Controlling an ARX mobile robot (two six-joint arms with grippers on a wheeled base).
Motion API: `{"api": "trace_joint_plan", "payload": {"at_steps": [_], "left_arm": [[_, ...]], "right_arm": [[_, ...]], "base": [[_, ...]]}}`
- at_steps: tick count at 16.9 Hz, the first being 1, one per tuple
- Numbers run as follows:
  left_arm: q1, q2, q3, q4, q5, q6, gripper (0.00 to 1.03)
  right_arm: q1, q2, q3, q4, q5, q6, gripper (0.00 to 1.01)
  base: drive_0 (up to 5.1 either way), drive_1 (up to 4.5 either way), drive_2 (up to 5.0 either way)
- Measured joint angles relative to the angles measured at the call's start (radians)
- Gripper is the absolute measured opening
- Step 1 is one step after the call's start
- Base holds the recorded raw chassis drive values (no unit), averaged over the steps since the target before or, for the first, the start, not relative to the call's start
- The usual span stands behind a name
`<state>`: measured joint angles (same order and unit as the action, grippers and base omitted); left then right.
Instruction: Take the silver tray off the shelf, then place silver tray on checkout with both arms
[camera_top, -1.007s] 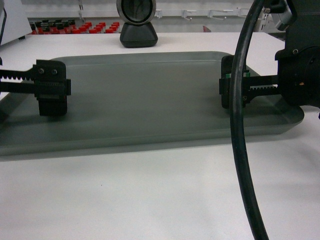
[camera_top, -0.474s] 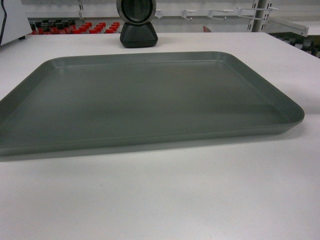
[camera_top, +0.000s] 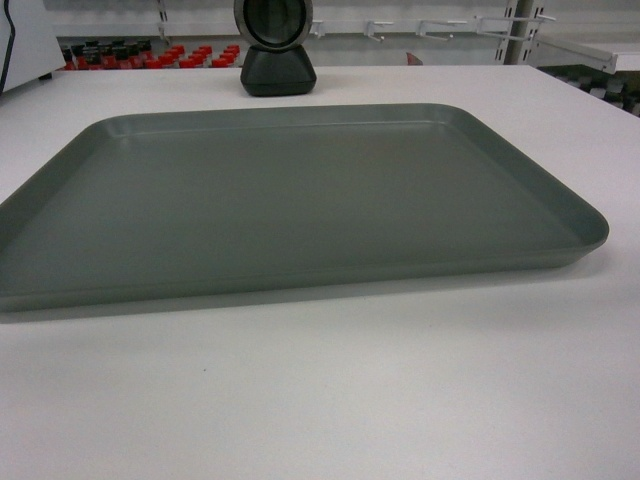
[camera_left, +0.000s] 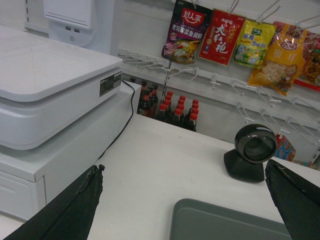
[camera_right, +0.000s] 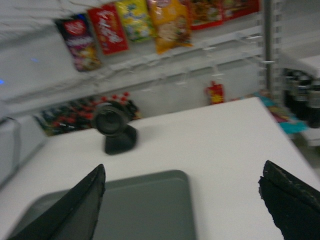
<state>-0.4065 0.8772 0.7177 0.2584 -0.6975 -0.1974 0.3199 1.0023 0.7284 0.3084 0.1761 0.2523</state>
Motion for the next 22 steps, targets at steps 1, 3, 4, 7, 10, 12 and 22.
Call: {"api": "trace_joint_plan", "payload": {"at_steps": [1,3,4,7,10,12,22], "left_arm": [[0.016,-0.021,0.006,-0.07,0.078,0.046,0.93],[0.084,-0.114,-0.099,-0.098,0.311,0.135,0.73],[0.111,-0.154,-0.159,-0.073,0.374,0.154,0.64],[0.205,-0.267,-0.356,-0.015,0.49,0.18,0.25],[0.274,-0.367,-0.481,0.013,0.561,0.182,0.02],[0.309,-0.416,-0.534,0.015,0.6,0.182,0.02],[0.406,-0.613,-0.662,-0.052,0.697,0.183,0.02]], "right_arm": [[-0.009,-0.059,-0.071,-0.001,0.085,-0.1,0.79],[-0.056,-0.161,-0.209,0.015,0.094,-0.195,0.59],[-0.067,-0.198,-0.254,0.018,0.09,-0.211,0.5],[-0.125,-0.325,-0.412,0.061,0.024,-0.235,0.11],[-0.187,-0.419,-0.522,0.069,-0.04,-0.242,0.02],[-0.218,-0.474,-0.569,0.064,-0.068,-0.243,0.02],[-0.32,-0.699,-0.682,-0.051,-0.176,-0.246,0.02]], "base": [[0.0,0.0,0.0],[0.0,0.0,0.0],[0.0,0.0,0.0],[0.0,0.0,0.0],[0.0,0.0,0.0],[0.0,0.0,0.0],[0.0,0.0,0.0]]}}
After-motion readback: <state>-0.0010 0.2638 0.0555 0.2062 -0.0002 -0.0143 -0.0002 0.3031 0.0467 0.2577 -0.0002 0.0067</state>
